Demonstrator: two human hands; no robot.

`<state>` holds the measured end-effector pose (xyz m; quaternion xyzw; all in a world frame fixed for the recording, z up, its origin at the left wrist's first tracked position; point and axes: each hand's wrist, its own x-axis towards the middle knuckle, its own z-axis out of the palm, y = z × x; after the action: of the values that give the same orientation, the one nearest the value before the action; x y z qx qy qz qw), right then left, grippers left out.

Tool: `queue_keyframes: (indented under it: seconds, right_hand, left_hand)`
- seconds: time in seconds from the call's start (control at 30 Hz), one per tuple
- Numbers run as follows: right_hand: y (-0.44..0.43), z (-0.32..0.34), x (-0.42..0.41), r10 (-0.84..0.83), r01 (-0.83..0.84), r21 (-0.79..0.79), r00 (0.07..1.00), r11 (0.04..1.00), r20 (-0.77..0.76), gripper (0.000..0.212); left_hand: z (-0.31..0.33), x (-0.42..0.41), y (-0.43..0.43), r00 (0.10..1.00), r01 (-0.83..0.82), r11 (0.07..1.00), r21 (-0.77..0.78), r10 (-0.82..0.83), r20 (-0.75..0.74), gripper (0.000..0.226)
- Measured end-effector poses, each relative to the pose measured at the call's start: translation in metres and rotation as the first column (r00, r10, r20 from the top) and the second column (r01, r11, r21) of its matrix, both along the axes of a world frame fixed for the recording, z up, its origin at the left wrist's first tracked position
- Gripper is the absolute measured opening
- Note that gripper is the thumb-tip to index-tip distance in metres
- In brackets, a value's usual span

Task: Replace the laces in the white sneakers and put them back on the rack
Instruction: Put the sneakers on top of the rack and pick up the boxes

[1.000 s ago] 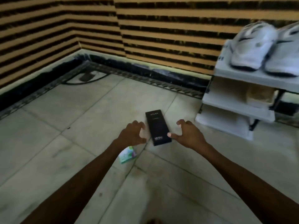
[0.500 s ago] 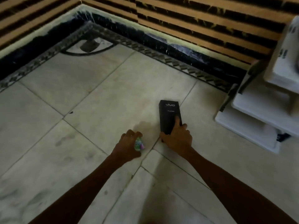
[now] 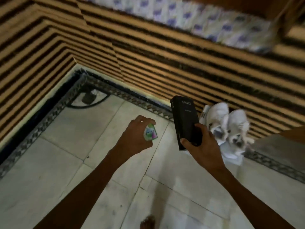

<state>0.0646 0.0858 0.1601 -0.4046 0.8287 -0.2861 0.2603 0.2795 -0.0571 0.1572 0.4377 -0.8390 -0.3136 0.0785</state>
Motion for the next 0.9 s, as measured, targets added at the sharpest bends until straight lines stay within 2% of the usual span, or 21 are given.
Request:
queue_keyframes:
  seconds: [0.23,0.37,0.57,0.77,0.9]
  right_hand:
    - [0.014,0.284,-0.042,-0.161,0.161,-0.098,0.987,0.982,0.006,0.063]
    - [0.025,0.376,-0.044,-0.246,0.254,-0.158,0.967,0.954,0.07,0.06]
    - [0.022,0.426,-0.061,-0.319,0.328,-0.201,0.945,0.923,0.074,0.064]
    - [-0.01,0.425,-0.096,-0.303,0.319,-0.216,0.947,0.923,0.106,0.066]
    - [-0.043,0.412,-0.128,-0.348,0.375,-0.204,0.924,0.904,0.156,0.067]
  left_hand:
    - [0.296,-0.077,0.0,0.984,0.15,0.983,-0.106,-0.159,-0.079,0.058]
    - [0.397,-0.105,0.009,0.97,0.223,0.967,-0.124,-0.232,-0.07,0.061]
    - [0.454,-0.145,-0.004,0.939,0.318,0.94,-0.126,-0.331,-0.097,0.061]
    - [0.462,-0.192,-0.041,0.944,0.313,0.934,-0.172,-0.326,-0.048,0.066]
    - [0.453,-0.233,-0.077,0.941,0.325,0.935,-0.145,-0.334,-0.05,0.07]
